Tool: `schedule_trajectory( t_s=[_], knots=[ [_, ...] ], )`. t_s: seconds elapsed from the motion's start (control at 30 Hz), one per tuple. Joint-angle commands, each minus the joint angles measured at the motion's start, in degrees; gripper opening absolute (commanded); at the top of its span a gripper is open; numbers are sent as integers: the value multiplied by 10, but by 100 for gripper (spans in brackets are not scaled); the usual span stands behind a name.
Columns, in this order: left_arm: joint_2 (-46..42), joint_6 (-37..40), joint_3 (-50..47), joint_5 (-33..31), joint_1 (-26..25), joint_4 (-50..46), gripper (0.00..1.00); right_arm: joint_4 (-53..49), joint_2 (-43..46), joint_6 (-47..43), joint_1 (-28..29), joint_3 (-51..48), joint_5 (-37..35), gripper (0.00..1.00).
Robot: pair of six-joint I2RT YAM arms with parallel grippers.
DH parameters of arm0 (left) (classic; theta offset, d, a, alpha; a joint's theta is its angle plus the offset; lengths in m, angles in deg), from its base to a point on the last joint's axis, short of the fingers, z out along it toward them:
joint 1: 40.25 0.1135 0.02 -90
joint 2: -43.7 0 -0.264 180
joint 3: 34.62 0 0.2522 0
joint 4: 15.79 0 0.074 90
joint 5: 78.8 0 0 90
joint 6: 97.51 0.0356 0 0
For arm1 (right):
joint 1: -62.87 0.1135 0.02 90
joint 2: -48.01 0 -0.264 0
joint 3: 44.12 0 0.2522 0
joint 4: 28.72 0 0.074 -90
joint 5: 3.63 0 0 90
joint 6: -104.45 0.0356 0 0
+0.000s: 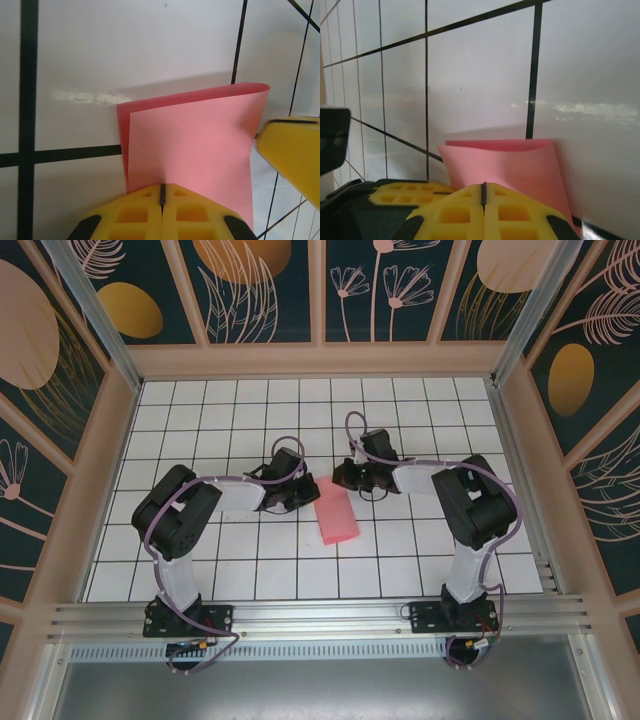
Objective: Fold a paper plane with a square sheet of paper (pick it up from the middle)
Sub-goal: Fold the square sheet of paper in half at the center of the table.
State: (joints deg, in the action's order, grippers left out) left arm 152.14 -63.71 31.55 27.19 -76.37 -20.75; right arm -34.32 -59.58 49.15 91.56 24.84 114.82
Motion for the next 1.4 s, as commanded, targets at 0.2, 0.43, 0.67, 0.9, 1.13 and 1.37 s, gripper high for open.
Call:
schedule_trajectory(
  t_s=[0.2, 0.43, 0.67, 0.9, 1.13, 1.37],
  knots=[
    [73, 12, -51, -85, 0, -128, 4, -10, -51, 30, -15, 27, -61, 0],
    [70, 11, -62, -84, 0, -123, 5, -4, -46, 77, -38, 25, -105, 0],
    [68, 13, -61, -85, 0, -124, 5, -3, -11, 53, -43, 26, -93, 0],
    [64, 16, -56, -86, 0, -126, 5, 3, 56, -11, -23, -35, 0, 0],
    [66, 15, -55, -88, 0, -127, 5, -43, 42, -46, -1, -62, 42, 0],
    [67, 13, -55, -90, 0, -128, 4, -69, 37, -66, -5, -87, 34, 0]
  ],
)
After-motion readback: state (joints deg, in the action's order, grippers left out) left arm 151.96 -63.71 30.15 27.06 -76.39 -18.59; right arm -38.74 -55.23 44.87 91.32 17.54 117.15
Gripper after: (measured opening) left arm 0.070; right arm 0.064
